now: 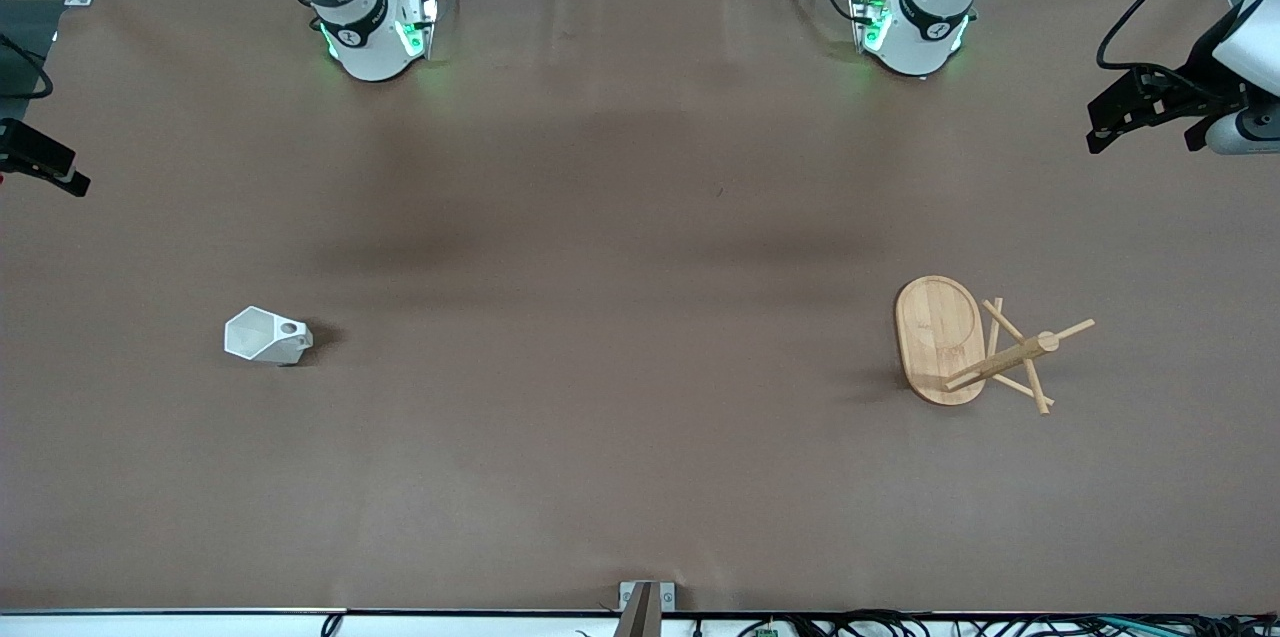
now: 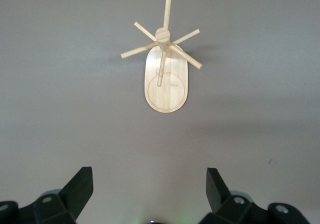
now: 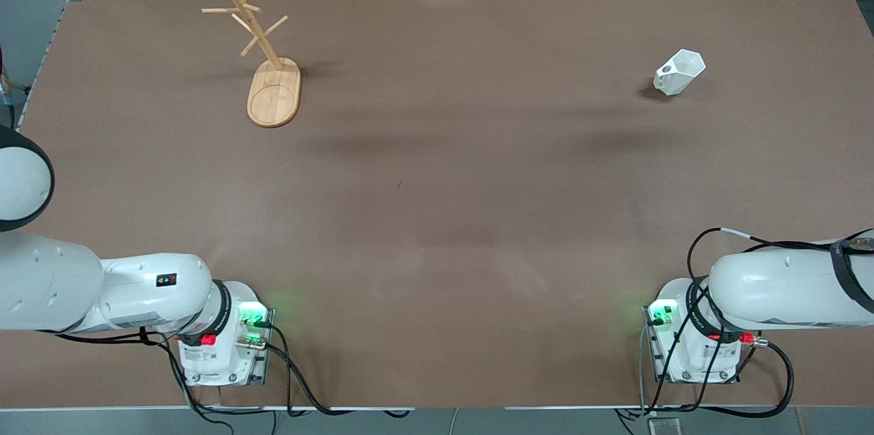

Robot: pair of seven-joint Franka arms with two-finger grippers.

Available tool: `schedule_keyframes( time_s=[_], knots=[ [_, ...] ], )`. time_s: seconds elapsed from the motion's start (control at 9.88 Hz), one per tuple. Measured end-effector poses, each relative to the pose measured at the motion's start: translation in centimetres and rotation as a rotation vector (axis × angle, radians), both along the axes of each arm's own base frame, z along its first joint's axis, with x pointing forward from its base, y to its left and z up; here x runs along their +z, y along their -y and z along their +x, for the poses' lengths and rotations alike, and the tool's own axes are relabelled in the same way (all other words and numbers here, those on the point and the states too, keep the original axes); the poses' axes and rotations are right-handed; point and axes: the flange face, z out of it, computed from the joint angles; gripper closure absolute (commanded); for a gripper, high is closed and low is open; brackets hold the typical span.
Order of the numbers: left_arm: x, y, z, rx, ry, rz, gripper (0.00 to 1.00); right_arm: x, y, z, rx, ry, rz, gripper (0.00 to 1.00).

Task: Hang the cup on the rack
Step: 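Reach the right gripper down to the white cup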

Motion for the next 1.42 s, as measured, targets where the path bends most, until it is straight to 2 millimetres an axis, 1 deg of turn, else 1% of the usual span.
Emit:
schedule_keyframes(
  time_s=[0.4, 0.61, 0.81, 0.91, 1.01, 1.11, 1.21, 1.42],
  knots=[
    [0.1, -0.1, 0.0, 0.002, 0.001, 0.000, 0.00, 0.0, 0.0, 0.0, 0.000, 0.000, 0.000, 0.00],
    [-0.2, -0.5, 0.2, 0.008, -0.004, -0.001, 0.00, 0.0, 0.0, 0.0, 0.000, -0.001, 0.000, 0.00],
    [-1.1, -1.0, 1.1, 0.017, -0.003, -0.005, 0.00, -0.5, 0.1, 0.2, -0.001, -0.005, -0.001, 0.00],
    [-1.6, -1.1, 1.9, 0.019, 0.011, -0.009, 0.00, -1.2, 0.3, 0.7, -0.003, -0.003, -0.006, 0.00],
    [-2.3, -1.2, 2.6, 0.020, 0.015, -0.013, 0.00, -2.7, 0.7, 1.2, -0.011, 0.000, -0.009, 0.00],
    [-3.0, -1.3, 3.3, 0.020, 0.019, -0.016, 0.00, -5.1, 1.3, 1.9, -0.019, 0.006, -0.012, 0.00],
    [-3.7, -1.3, 3.9, 0.020, 0.023, -0.020, 0.00, -8.3, 2.0, 2.7, -0.026, 0.019, -0.017, 0.00],
    [-4.8, -1.5, 4.9, 0.022, 0.028, -0.025, 0.00, -15.0, 3.1, 3.6, -0.010, 0.026, -0.026, 0.00]
  ],
)
